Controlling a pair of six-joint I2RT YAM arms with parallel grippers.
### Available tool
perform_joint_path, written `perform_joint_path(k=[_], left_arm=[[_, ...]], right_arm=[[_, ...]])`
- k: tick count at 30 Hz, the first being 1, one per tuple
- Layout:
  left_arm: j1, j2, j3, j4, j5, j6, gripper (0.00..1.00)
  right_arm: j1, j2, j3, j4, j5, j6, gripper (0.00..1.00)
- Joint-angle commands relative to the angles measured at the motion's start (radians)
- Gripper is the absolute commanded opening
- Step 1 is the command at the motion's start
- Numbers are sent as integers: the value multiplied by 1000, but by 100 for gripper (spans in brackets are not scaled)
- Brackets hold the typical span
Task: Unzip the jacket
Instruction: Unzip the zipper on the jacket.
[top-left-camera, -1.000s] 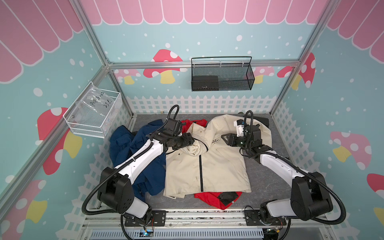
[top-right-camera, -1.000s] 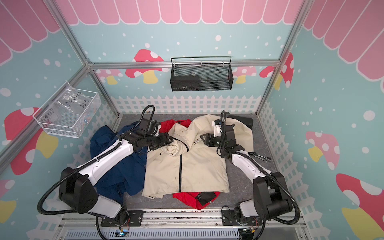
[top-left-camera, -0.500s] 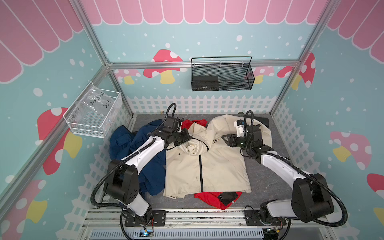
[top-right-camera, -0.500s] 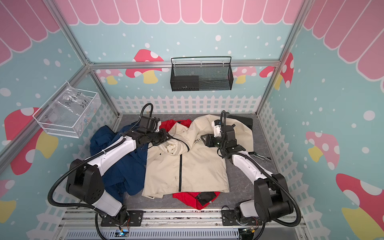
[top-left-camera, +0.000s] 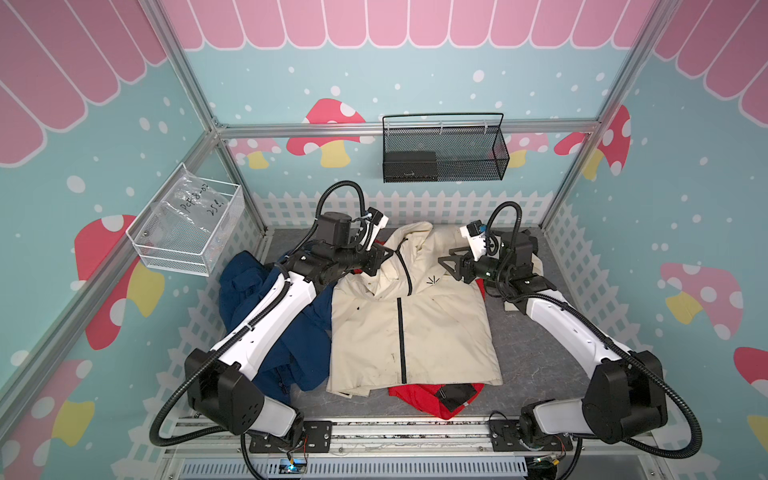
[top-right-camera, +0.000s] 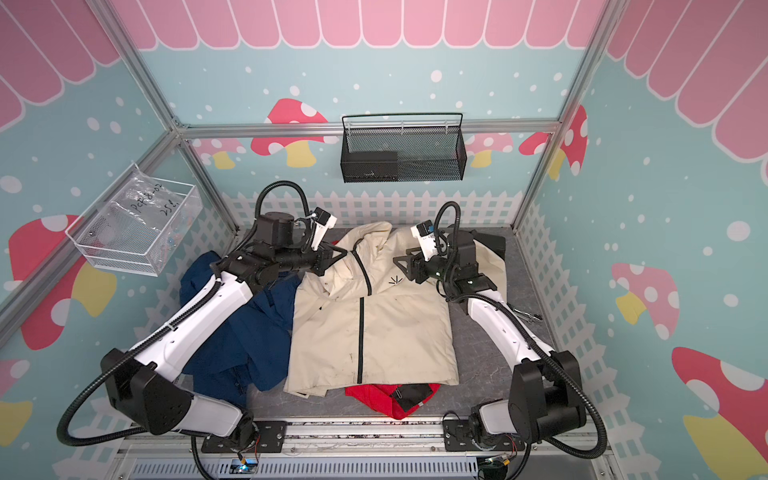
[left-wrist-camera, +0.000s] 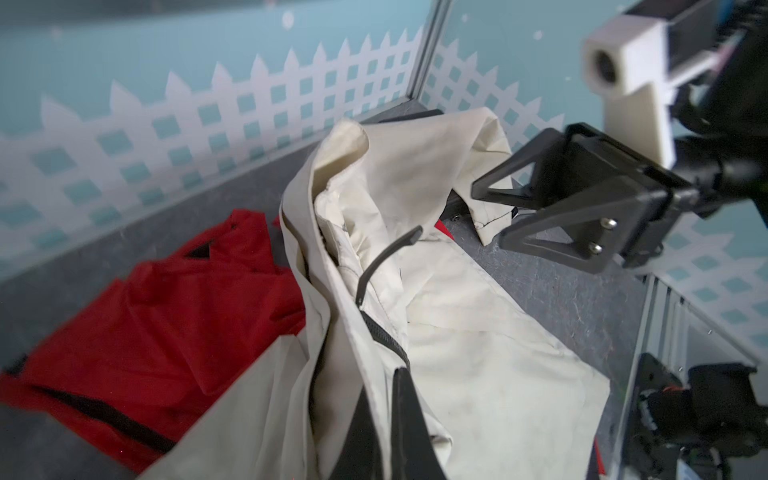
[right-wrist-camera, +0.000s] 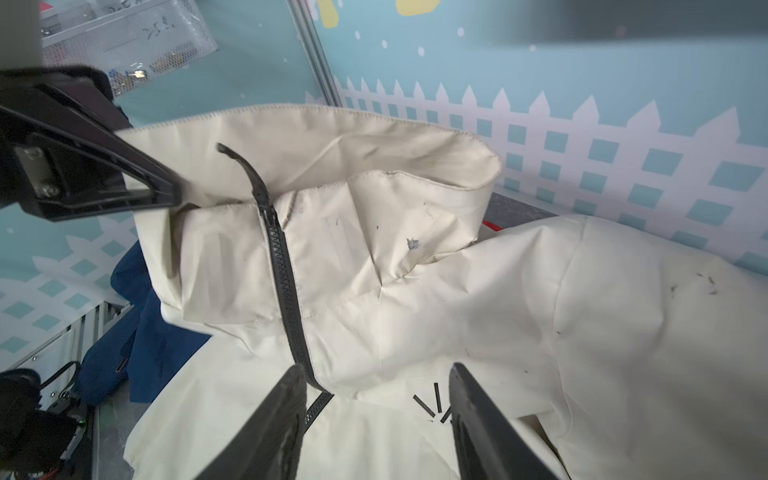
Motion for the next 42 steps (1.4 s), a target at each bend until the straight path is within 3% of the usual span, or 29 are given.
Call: perform_joint_path(k=[1,6,10,17,21,38,42], left_arm=[[2,-42,12,86,89,309,0],[2,4,103,64,113,339,0],[2,48,158,66,135,337,0],[2,110,251,93,149,327,0],[2,144,309,101,143,321,0],[3,199,373,161,157,272,0],[2,204,375,193,176,204,0]], right_arm=[[-14,-34,29,4,-115,-134,53],[-21,-59,59,12,-200,-195,50],[-21,-76,52,59,-275,-146,50],[-12,-33,-13,344,-357,266,43],[12,5,-21,438,-341,376,40],[73,123,90,439,-242,326,37],[82,149,120,427,-199,315,37]])
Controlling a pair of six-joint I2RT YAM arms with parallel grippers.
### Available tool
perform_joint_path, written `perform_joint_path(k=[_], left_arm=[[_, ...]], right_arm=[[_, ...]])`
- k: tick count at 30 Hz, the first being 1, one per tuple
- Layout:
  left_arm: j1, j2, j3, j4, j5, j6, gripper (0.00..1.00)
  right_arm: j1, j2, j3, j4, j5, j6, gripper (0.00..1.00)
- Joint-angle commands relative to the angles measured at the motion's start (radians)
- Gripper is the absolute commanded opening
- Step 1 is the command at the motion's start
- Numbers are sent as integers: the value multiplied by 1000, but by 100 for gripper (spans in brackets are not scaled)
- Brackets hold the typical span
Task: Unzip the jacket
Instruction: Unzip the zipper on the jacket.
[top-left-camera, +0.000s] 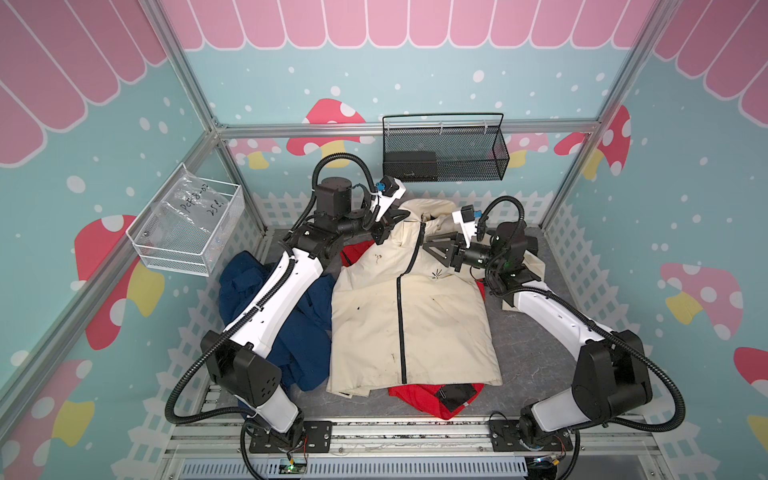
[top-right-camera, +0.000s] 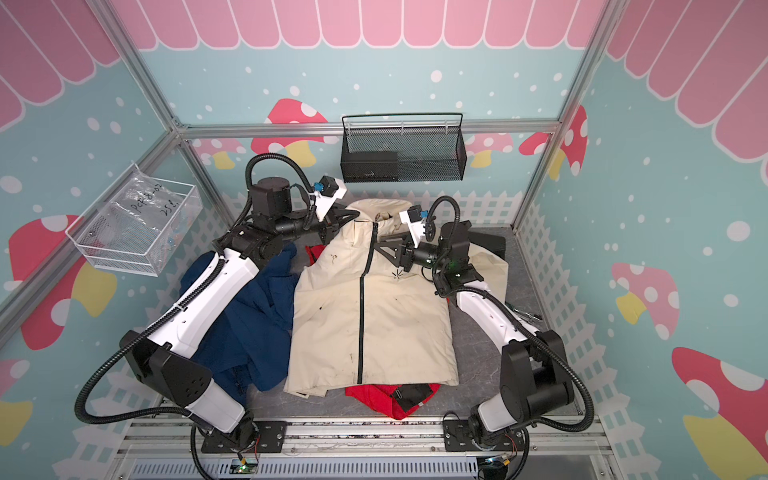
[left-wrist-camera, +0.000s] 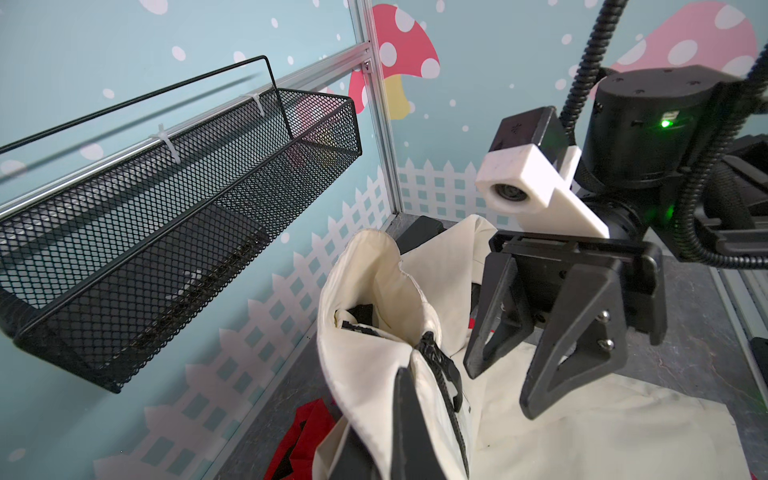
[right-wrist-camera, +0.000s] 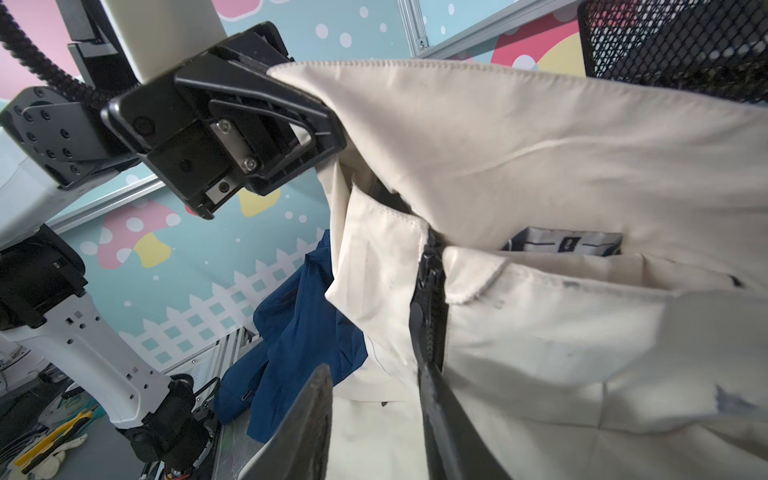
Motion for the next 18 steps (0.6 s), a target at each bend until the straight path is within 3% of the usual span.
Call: perform_joint_path(k=[1,7,18], left_arm=[[2,1,42,89,46,-40,0],[2,4,58,101,56,-58,0],[2,6,83,93,51,-70,0]], right_arm=[[12,22,50,-5,54,-27,37],[25,48,84,-22,107,-40,34],[39,66,96,-23,132,-42,9]])
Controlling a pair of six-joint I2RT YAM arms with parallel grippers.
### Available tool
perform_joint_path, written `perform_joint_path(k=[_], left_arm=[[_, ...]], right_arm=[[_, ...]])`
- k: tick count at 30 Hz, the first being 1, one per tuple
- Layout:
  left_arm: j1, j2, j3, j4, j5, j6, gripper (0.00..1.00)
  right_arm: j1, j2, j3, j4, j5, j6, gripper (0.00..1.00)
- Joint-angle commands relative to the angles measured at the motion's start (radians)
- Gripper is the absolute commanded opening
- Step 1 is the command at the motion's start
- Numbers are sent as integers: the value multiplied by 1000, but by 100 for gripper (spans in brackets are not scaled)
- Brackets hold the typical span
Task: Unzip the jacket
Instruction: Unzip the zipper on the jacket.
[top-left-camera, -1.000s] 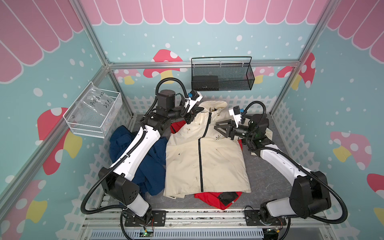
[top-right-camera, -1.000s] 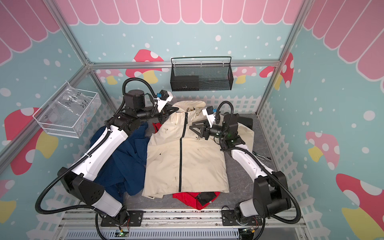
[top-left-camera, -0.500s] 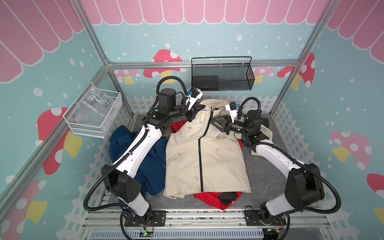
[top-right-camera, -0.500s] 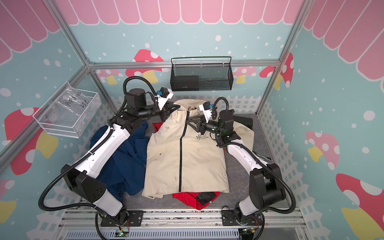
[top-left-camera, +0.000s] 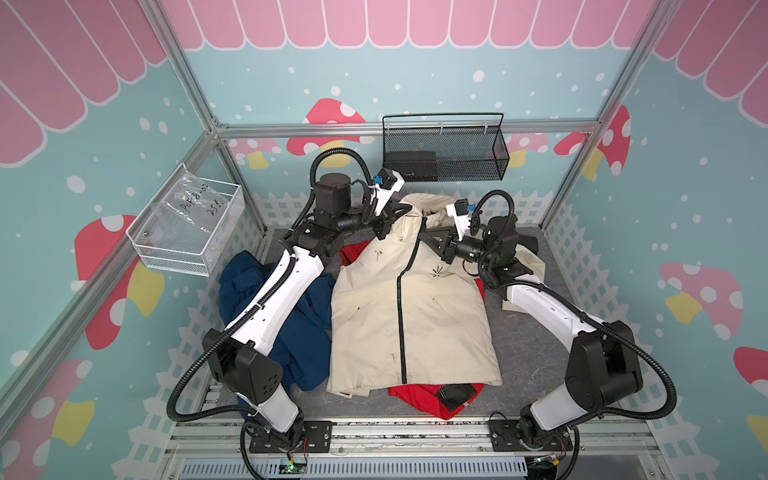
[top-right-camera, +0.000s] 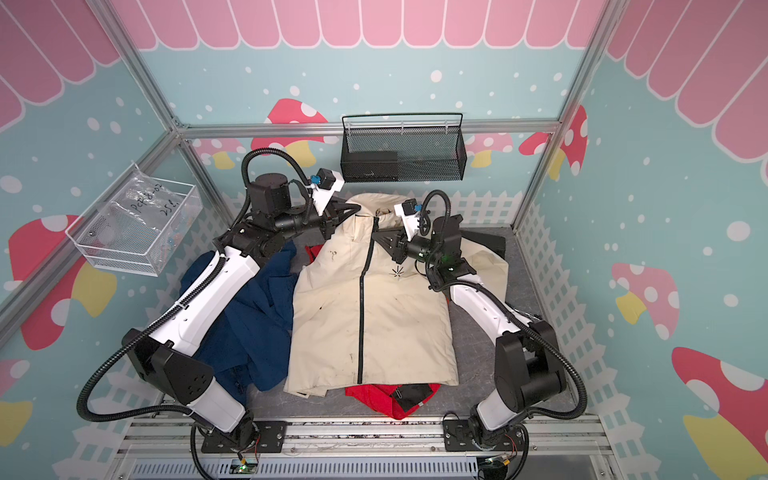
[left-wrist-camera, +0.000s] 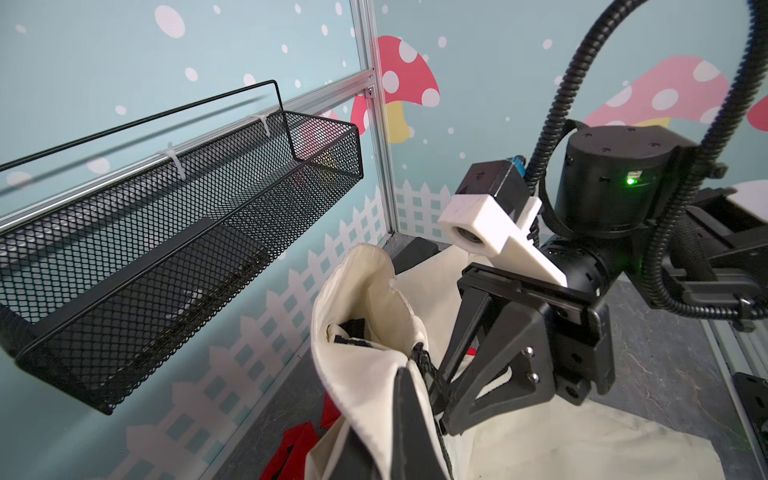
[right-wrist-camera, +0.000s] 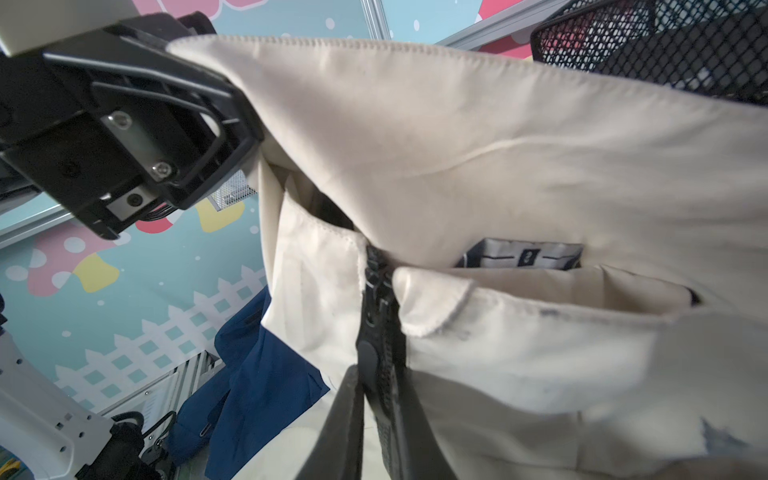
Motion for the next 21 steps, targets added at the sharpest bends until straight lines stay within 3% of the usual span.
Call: perform_joint_path(k=[1,3,5,7,9,11,13,16,18,21], left_arm=[[1,-4,56,49,28,4,0],[1,-1,56,39,-2,7,0],[1,3,51,33,-70,0,0],[1,4,42,36,-171,-12,24],[7,-4,25,42,-251,-8,62],[25,-10,24,44,-278,-10,74],[52,-12,41,34,-240,-21,77],[89,8,103,-32,-69,10,78],[90,31,162,-142,15,156,78],[90,47,193,-158,57,223,77]], right_arm=[[12,10,29,2,17,-11,6],[12,-2,22,1,24,-25,0],[12,-18,12,0,35,-40,0],[12,-33,5,1,37,-62,0],[12,-45,5,-3,33,-85,0],[12,-52,6,-3,24,-110,0],[12,-56,10,-4,5,-143,0],[12,-67,14,-20,-19,-216,0],[12,-80,14,-47,-19,-280,0],[12,-97,17,-92,-13,-359,0]])
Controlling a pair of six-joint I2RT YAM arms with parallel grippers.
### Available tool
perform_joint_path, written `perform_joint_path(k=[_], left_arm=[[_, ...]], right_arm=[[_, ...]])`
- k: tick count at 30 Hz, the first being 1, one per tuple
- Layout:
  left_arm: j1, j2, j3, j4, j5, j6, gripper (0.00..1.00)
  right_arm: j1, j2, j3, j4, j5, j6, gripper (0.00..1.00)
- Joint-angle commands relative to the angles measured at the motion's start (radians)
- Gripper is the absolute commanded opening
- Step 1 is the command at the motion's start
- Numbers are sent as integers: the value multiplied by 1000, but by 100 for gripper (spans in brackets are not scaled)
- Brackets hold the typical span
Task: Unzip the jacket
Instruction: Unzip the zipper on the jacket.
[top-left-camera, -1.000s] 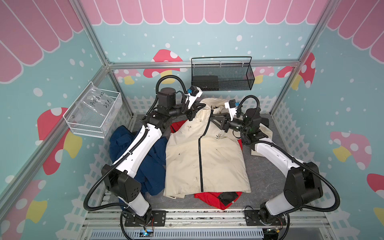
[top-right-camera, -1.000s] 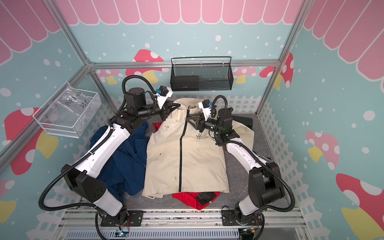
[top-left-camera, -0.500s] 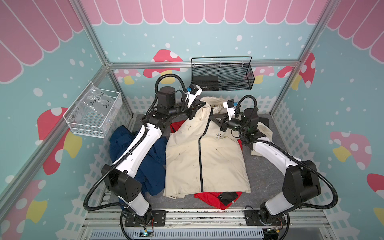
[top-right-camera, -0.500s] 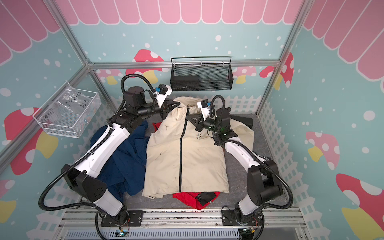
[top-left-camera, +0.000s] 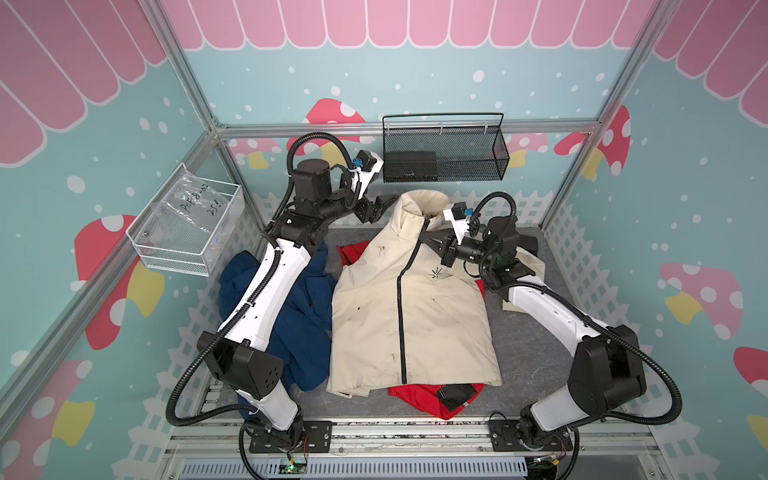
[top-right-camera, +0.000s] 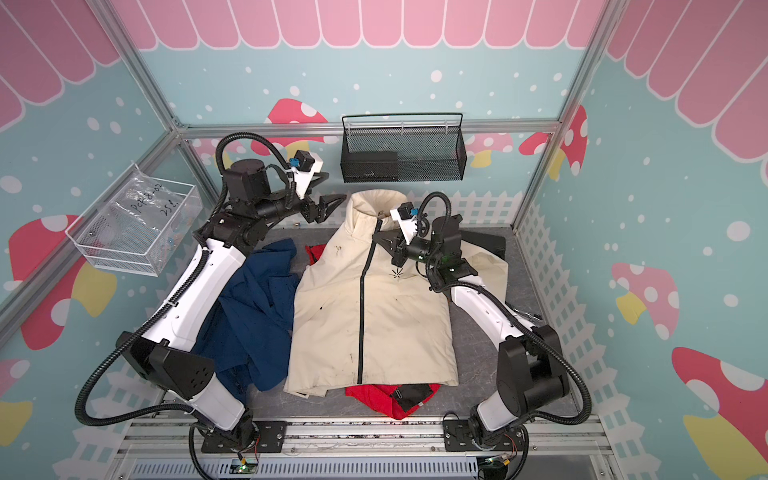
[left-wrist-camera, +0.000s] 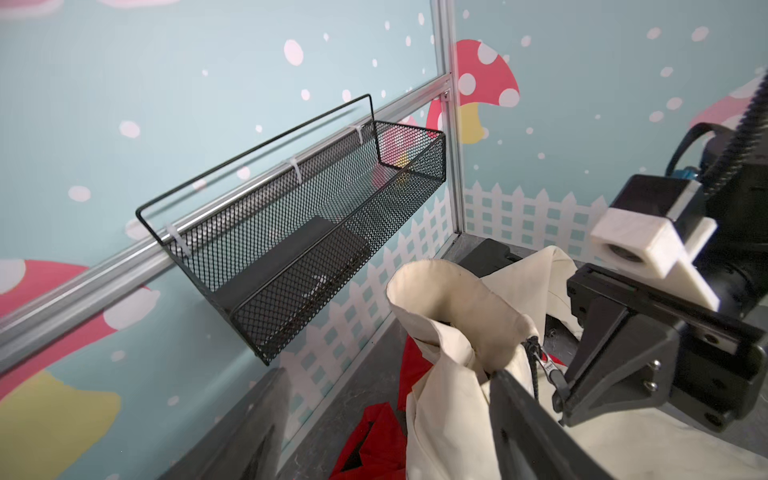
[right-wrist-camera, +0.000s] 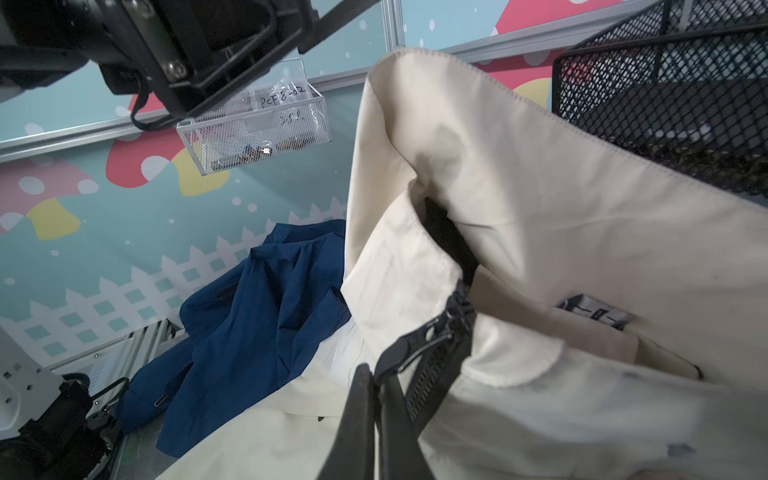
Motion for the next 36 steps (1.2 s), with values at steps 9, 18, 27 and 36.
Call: perform_joint_path(k=[9,18,27,36], left_arm=[[-36,94,183,-191,255,332,72],[-96,191,334,-445,165,537,61],[-144,211,316,-502,100,605,54],[-148,238,318,-516,72,604,50]], right_arm=[[6,-80,18,-79,-4,-200,0],[10,-125,9,-84,6,-230,0],[16,-149,-2,-87,12,-254,0],[22,-164,-17,-95,21,-268,0]])
